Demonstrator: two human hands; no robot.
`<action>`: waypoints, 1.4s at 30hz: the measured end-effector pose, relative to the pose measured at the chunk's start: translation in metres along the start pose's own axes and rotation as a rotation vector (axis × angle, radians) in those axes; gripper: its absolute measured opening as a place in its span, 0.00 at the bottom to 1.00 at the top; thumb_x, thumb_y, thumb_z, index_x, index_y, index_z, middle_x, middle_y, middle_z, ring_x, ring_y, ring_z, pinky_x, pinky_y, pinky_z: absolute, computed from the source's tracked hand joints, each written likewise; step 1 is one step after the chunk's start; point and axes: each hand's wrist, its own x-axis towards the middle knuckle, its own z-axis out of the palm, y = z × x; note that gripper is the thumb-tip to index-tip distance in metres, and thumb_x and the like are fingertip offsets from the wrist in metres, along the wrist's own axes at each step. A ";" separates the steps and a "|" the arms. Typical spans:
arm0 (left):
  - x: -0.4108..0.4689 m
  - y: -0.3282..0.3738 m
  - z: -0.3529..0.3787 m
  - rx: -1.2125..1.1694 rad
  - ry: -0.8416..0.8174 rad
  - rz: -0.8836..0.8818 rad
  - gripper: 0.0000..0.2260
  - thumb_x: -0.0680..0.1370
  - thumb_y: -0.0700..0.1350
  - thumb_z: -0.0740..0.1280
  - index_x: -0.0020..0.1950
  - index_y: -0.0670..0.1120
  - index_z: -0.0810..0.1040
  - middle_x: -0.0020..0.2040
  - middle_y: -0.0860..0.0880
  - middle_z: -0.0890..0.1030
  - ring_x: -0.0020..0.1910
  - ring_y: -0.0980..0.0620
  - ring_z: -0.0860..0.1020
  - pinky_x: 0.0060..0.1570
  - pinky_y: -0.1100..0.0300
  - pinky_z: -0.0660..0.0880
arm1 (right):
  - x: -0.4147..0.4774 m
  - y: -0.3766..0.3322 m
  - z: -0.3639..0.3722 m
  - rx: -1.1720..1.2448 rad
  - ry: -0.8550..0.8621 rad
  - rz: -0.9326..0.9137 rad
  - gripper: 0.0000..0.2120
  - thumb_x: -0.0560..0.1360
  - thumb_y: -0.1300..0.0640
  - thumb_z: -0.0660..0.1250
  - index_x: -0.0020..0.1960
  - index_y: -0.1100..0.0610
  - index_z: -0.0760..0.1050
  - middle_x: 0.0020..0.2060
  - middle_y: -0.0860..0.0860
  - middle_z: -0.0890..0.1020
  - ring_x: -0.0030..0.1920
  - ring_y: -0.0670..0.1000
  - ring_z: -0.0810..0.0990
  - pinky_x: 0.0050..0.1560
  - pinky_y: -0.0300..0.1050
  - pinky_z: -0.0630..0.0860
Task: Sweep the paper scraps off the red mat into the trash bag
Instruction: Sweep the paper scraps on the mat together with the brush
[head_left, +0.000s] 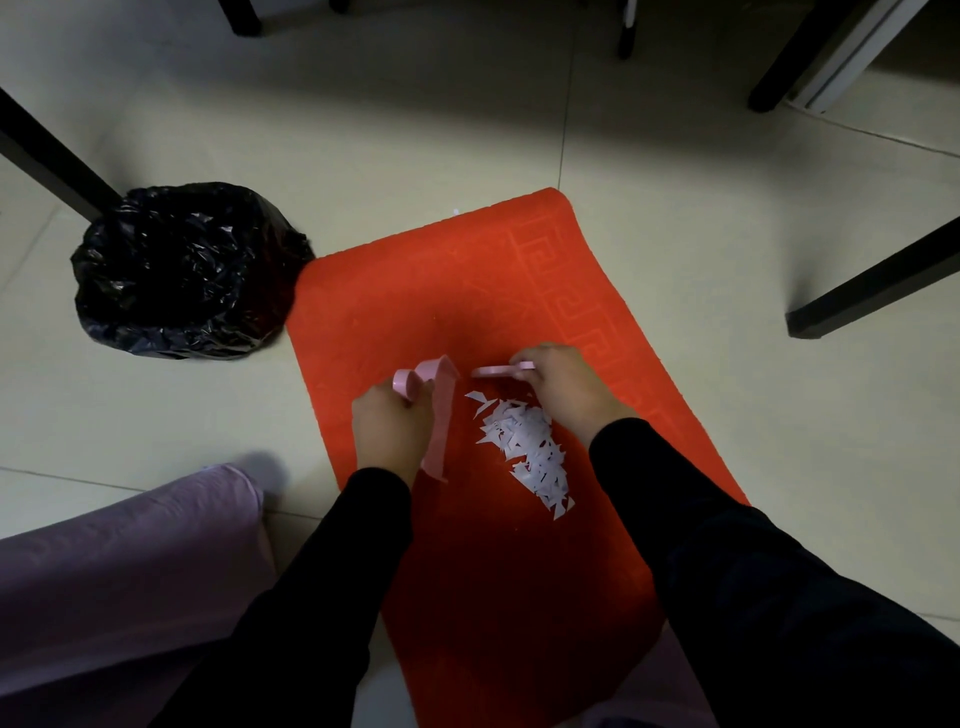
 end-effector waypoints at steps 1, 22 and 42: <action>0.001 -0.001 0.001 -0.001 -0.003 -0.007 0.17 0.80 0.45 0.61 0.31 0.42 0.71 0.26 0.49 0.70 0.27 0.50 0.71 0.22 0.70 0.64 | 0.002 0.000 0.004 -0.001 -0.005 -0.002 0.11 0.80 0.60 0.59 0.58 0.60 0.77 0.53 0.56 0.78 0.51 0.55 0.77 0.47 0.41 0.68; -0.013 0.003 0.014 -0.018 -0.083 -0.027 0.17 0.79 0.45 0.62 0.36 0.35 0.77 0.32 0.39 0.79 0.33 0.42 0.78 0.35 0.54 0.74 | -0.015 0.002 -0.023 0.024 -0.092 0.060 0.10 0.79 0.59 0.60 0.54 0.62 0.78 0.49 0.59 0.80 0.48 0.57 0.77 0.44 0.44 0.69; -0.016 0.014 0.023 -0.020 -0.051 0.041 0.19 0.79 0.46 0.62 0.38 0.31 0.78 0.35 0.34 0.81 0.35 0.37 0.81 0.40 0.46 0.79 | -0.034 0.031 0.020 0.133 0.051 0.191 0.11 0.79 0.62 0.58 0.51 0.65 0.78 0.50 0.61 0.79 0.42 0.54 0.74 0.42 0.44 0.69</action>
